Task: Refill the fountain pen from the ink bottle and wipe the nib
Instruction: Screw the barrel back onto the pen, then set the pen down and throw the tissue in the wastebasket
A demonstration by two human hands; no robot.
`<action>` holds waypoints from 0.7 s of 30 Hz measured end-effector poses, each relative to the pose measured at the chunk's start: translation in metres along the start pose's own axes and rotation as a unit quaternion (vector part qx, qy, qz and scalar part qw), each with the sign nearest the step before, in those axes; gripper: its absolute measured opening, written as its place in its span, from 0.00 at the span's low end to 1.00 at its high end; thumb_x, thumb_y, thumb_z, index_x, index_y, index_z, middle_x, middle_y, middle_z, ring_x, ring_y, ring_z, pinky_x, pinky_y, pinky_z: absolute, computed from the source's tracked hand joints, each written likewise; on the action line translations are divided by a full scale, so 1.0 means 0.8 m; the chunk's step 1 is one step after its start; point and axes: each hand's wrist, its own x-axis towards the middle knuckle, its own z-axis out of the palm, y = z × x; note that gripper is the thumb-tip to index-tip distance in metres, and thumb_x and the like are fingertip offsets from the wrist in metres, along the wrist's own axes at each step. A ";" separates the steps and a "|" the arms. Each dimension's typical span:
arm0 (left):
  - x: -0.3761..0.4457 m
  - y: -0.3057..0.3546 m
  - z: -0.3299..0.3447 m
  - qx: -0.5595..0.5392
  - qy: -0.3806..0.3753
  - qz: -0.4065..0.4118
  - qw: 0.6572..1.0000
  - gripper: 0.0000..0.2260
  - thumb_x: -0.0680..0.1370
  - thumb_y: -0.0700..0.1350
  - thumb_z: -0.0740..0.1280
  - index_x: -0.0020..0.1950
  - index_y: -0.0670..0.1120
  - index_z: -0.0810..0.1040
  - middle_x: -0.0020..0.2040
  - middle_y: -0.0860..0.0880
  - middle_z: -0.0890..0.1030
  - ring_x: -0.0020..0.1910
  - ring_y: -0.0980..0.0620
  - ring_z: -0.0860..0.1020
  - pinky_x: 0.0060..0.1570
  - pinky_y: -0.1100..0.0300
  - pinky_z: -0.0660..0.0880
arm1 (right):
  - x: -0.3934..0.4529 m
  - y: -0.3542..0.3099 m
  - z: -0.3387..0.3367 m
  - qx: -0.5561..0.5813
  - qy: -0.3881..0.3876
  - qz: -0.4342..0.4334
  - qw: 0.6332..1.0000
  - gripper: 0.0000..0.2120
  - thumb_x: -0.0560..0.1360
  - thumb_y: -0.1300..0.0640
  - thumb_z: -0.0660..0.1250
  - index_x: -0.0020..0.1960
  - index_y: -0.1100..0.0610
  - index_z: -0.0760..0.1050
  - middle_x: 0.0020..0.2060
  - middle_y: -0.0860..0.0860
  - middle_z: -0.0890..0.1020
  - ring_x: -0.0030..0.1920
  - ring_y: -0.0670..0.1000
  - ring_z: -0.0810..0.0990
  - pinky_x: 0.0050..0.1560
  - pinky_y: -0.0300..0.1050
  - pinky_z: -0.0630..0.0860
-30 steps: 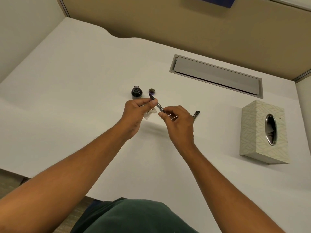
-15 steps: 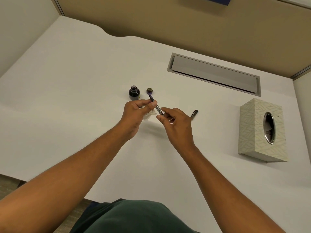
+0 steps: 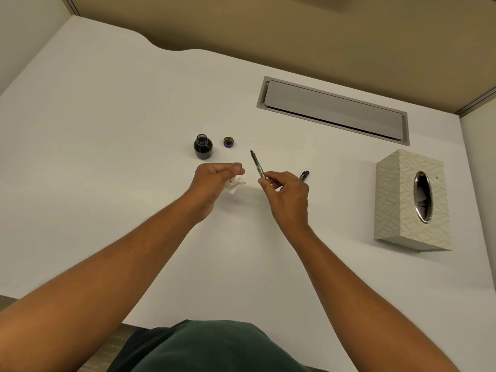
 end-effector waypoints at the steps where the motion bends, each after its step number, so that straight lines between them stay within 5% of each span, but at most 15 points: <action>1: 0.001 -0.001 0.000 -0.003 0.002 -0.006 1.000 0.06 0.80 0.40 0.72 0.53 0.46 0.88 0.60 0.48 0.88 0.65 0.49 0.82 0.70 0.55 0.74 | 0.004 0.007 0.001 -0.007 0.008 0.016 1.000 0.08 0.77 0.56 0.76 0.55 0.58 0.87 0.45 0.50 0.87 0.44 0.49 0.84 0.53 0.49 0.82; 6: 0.004 -0.007 0.003 0.015 0.006 -0.015 1.000 0.15 0.79 0.31 0.67 0.61 0.43 0.85 0.58 0.47 0.88 0.58 0.51 0.83 0.61 0.59 0.76 | 0.019 0.036 0.011 -0.050 0.016 0.052 0.997 0.06 0.77 0.58 0.75 0.53 0.58 0.87 0.45 0.52 0.87 0.46 0.54 0.85 0.55 0.56 0.81; 21: 0.014 -0.016 0.007 0.036 0.016 -0.005 0.999 0.15 0.75 0.32 0.74 0.51 0.53 0.88 0.57 0.47 0.87 0.53 0.49 0.83 0.61 0.52 0.77 | 0.035 0.066 0.032 -0.133 0.005 0.055 0.990 0.05 0.79 0.57 0.73 0.49 0.59 0.85 0.43 0.55 0.82 0.42 0.50 0.75 0.43 0.38 0.62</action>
